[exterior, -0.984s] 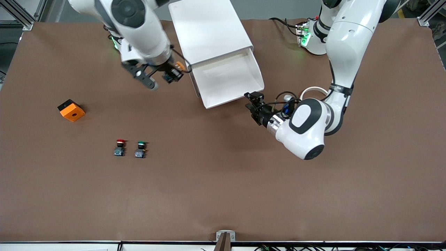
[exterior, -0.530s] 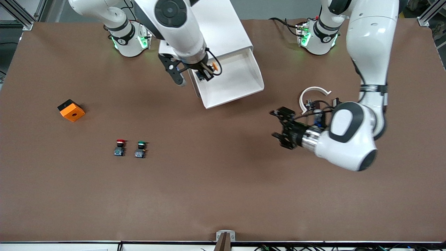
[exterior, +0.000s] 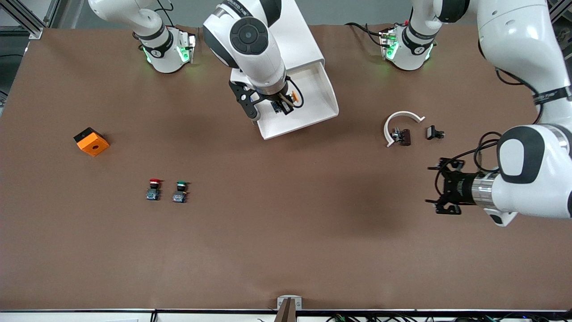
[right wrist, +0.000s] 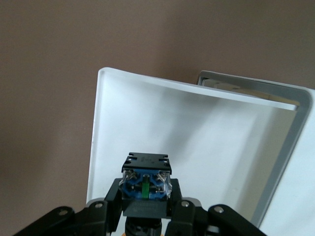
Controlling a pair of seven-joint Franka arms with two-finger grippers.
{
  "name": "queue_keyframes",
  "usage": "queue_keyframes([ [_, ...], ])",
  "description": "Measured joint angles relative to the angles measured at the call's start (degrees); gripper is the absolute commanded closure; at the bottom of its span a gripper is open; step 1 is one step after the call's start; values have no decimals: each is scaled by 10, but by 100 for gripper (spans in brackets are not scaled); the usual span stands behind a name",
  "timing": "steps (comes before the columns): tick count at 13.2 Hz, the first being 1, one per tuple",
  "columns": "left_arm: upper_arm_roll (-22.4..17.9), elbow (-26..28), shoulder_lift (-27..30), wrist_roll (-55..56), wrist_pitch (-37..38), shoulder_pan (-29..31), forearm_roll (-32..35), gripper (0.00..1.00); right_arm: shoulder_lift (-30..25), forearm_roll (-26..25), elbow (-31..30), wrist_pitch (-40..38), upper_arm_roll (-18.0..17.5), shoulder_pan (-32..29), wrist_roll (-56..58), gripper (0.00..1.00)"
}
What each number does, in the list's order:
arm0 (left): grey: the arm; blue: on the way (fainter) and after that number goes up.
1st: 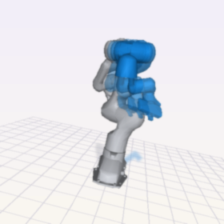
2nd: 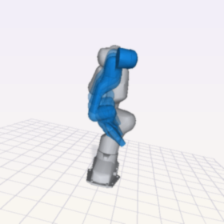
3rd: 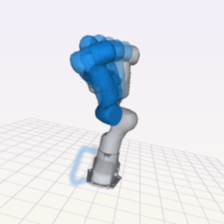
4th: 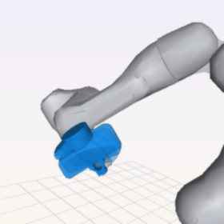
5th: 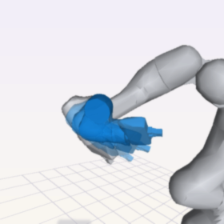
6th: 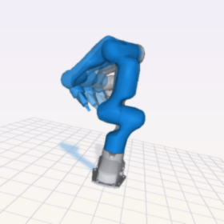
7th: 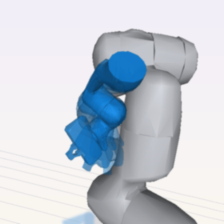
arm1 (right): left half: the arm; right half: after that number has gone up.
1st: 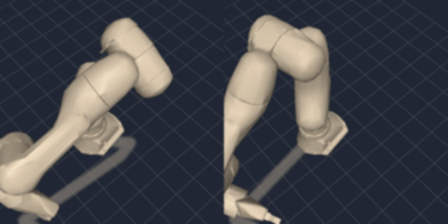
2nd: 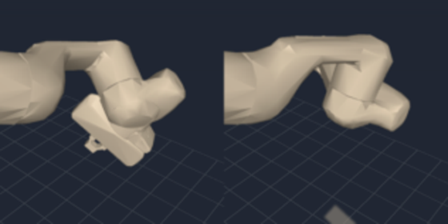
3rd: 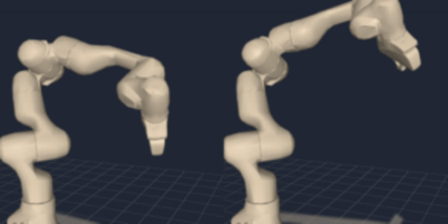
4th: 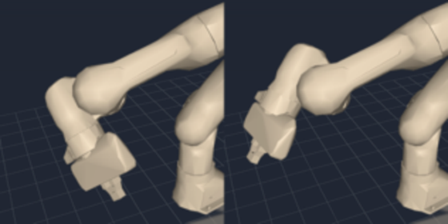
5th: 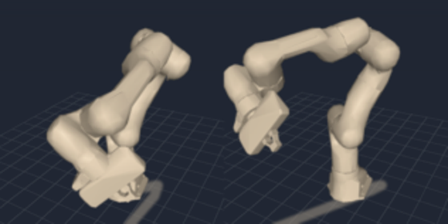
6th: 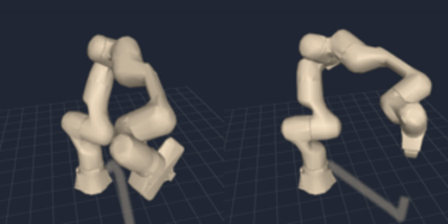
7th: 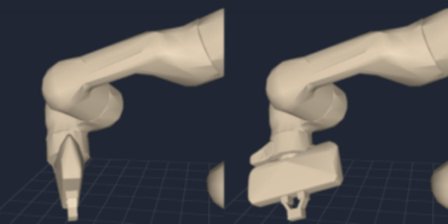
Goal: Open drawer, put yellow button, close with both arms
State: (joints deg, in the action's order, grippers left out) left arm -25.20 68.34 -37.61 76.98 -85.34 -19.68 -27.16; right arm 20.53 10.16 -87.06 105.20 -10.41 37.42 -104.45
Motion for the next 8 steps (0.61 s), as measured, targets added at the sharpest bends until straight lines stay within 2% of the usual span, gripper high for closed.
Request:
queue_keyframes([
  [3,0,-5,40,-86,-15,-16,84,0,15,0,2,0,0,4,0,60],
  [8,-2,-5,105,-312,-17,-14,168,0,36,0,4,26,0,21,-12,60],
])
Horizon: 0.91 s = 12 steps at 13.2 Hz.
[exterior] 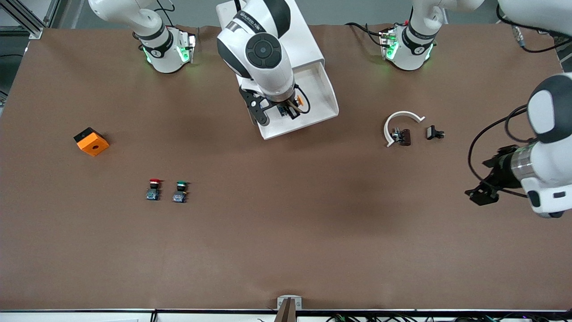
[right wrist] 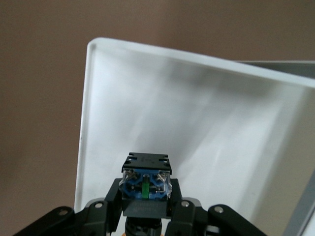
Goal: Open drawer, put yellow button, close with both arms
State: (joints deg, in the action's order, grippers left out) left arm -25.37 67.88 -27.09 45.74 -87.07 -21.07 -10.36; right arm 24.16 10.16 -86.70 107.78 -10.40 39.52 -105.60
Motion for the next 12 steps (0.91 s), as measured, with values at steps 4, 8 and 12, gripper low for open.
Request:
queue_keyframes([
  [4,-4,8,53,-179,26,25,6,0,7,0,0,2,0,10,-13,59],
  [8,-5,15,66,-275,27,45,6,0,7,0,0,2,2,11,-14,53],
  [12,-2,15,69,-318,27,36,6,0,7,0,1,2,3,11,-16,22],
])
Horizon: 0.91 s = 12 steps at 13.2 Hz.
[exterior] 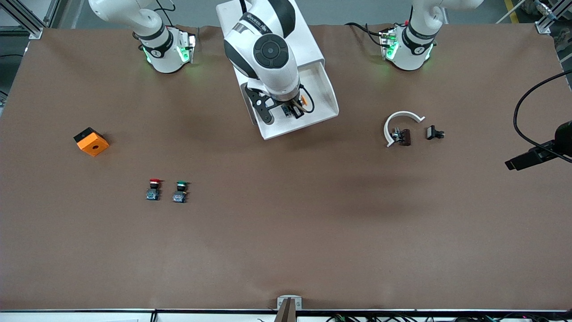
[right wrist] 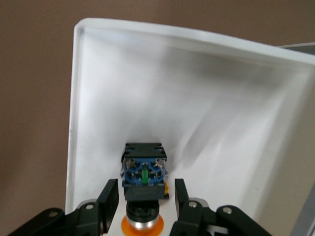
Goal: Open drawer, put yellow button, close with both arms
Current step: 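Withdraw the right gripper while the left gripper reaches the drawer front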
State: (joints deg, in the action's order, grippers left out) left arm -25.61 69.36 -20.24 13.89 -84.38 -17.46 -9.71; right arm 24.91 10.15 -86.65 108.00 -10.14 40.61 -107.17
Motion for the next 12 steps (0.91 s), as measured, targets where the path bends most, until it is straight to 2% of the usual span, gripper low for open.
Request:
queue_keyframes([
  [1,2,1,1,-9,-1,-1,0,0,0,0,0,0,0,0,-1,3],
  [2,9,8,4,-15,-5,-1,0,0,0,0,1,0,0,0,-1,0],
  [8,96,121,45,-21,-83,-3,0,0,-1,0,33,-8,5,-6,-2,0],
  [12,179,264,86,-21,-223,-5,20,0,-10,0,86,-92,7,-37,28,0],
])
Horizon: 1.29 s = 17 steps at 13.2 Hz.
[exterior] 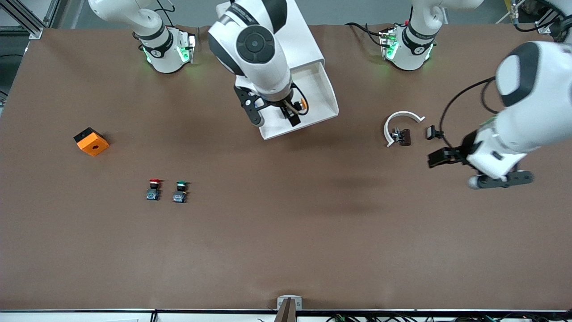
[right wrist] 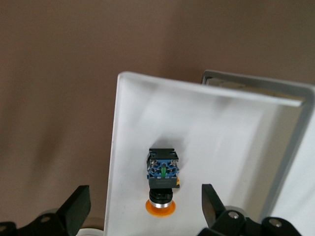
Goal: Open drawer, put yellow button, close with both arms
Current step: 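Withdraw the right gripper while the left gripper reaches the drawer front, then push the drawer closed into the cabinet with the left gripper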
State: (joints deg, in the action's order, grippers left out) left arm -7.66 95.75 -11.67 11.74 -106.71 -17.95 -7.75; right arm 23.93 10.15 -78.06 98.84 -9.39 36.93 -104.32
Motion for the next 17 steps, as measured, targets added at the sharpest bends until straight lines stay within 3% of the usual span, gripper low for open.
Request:
queue_keyframes([
  [3,51,81,30,14,-57,-2,1,0,-36,0,21,-86,2,-37,129,0],
  [10,160,107,8,155,-100,-15,3,0,-124,-2,17,-241,8,-181,538,0],
  [17,168,49,-92,349,-122,-99,3,0,-164,-52,-22,-244,11,-331,877,0],
])
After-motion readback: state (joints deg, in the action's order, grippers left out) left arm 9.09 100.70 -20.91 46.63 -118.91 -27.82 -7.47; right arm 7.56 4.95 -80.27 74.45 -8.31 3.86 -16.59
